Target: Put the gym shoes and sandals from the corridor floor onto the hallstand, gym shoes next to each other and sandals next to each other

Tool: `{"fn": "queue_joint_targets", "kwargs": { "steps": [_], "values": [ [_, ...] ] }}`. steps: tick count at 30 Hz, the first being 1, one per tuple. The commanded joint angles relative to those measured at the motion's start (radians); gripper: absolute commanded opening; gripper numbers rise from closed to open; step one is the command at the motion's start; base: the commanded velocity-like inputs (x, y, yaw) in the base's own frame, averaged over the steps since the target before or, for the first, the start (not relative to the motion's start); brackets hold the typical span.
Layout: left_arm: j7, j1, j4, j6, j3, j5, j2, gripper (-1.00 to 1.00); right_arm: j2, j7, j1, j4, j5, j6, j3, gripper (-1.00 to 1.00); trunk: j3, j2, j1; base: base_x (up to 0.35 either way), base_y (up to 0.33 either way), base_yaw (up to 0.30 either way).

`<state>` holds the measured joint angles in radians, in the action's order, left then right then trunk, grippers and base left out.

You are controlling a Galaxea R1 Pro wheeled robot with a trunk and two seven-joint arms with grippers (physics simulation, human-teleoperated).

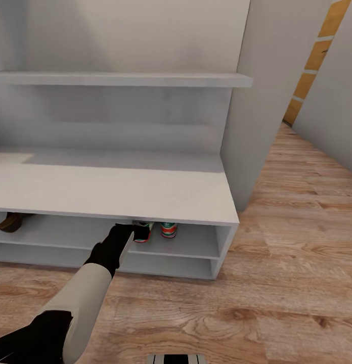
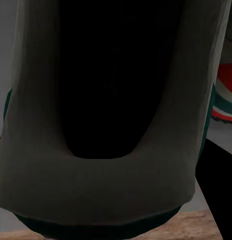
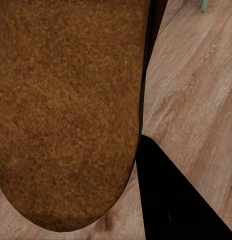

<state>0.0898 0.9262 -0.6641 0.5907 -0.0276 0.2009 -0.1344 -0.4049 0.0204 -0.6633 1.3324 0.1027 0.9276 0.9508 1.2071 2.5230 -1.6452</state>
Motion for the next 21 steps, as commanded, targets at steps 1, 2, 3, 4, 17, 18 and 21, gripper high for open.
{"fn": "queue_joint_targets", "kwargs": {
  "steps": [1, 2, 3, 4, 17, 18, 21],
  "values": [
    [0.010, 0.000, -0.002, 0.004, -0.003, 0.011, -0.001, -1.00, 0.000, -0.002, -0.001, 0.001, 0.005, 0.005, 0.000, -1.00, 0.001, 0.000, 0.000, 0.002, 0.000, 0.000],
    [0.010, 0.000, -0.002, 0.004, -0.003, 0.011, -0.001, -1.00, 0.000, -0.002, -0.001, 0.001, 0.005, 0.005, 0.000, -1.00, 0.001, 0.000, 0.000, 0.001, 0.000, 0.000],
    [0.010, 0.000, -0.002, 0.004, -0.003, 0.011, -0.001, -1.00, 0.000, -0.002, -0.001, 0.001, 0.004, 0.005, 0.000, -1.00, 0.001, 0.000, 0.000, 0.000, 0.000, 0.000],
    [0.010, 0.000, -0.002, 0.004, -0.003, 0.011, -0.001, -1.00, 0.000, -0.002, -0.001, 0.001, 0.004, 0.005, 0.000, -1.00, 0.001, 0.000, 0.000, 0.000, 0.000, 0.000],
    [0.010, 0.000, -0.002, 0.004, -0.003, 0.011, -0.001, -1.00, 0.000, -0.002, -0.001, 0.002, 0.004, 0.005, 0.000, -1.00, 0.001, 0.000, 0.000, 0.080, 0.000, 0.000],
    [0.010, 0.000, -0.001, 0.004, -0.003, 0.011, -0.001, -1.00, 0.000, -0.002, -0.001, 0.002, 0.004, 0.005, 0.000, -1.00, 0.001, 0.000, 0.000, 0.005, 0.000, 0.000],
    [0.010, 0.000, 0.000, 0.004, -0.003, 0.010, -0.001, -1.00, 0.000, -0.002, -0.001, 0.002, 0.005, 0.005, 0.000, -1.00, 0.001, 0.000, 0.000, 0.003, 0.000, 0.000]
  ]
}}
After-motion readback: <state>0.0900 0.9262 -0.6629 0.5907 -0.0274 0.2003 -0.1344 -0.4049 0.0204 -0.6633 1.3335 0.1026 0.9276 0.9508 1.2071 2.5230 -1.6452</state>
